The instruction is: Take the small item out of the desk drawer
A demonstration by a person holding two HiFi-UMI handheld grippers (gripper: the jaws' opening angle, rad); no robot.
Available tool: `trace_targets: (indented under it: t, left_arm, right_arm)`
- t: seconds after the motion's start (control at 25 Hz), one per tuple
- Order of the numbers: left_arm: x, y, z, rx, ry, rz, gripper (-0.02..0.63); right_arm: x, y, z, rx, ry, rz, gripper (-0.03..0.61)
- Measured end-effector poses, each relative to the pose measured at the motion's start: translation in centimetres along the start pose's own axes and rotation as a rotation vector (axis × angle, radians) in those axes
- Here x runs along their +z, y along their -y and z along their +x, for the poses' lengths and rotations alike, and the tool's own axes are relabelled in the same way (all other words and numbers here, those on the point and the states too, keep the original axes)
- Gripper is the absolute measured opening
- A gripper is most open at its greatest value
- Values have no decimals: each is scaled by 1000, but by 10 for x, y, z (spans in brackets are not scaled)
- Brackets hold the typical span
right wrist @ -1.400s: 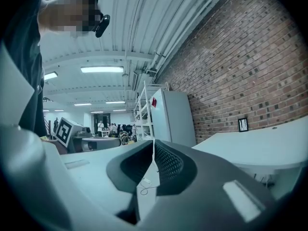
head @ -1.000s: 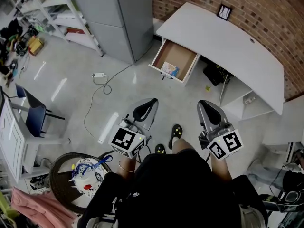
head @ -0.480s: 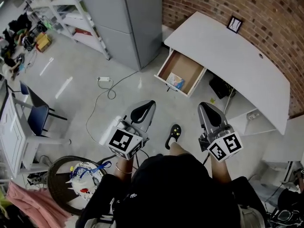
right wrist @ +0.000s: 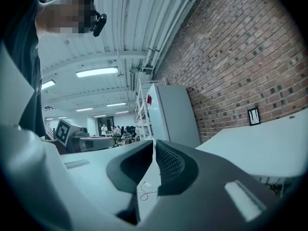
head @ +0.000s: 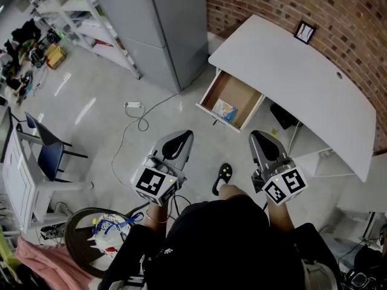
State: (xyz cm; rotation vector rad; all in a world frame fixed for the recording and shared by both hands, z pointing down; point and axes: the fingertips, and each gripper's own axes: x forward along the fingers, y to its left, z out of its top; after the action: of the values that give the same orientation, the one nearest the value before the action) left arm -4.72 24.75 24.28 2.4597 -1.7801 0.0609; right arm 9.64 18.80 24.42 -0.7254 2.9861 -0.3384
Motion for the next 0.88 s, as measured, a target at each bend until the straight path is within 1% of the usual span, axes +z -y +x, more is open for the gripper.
trace_targets:
  t: [0.4,0.64,0.88]
  left_arm:
    - [5,-23,56,-3,-16,7,-2]
    - [8,-30,86,-1,-25,-5,-2]
    - [9,-34,113,-9,-35,25,-2]
  right_arm:
    - [6,52,27,-10,-2,17,11]
    - [10,81,34,-22,-2,28,11]
    - [14,108,41,-27,3,35,11]
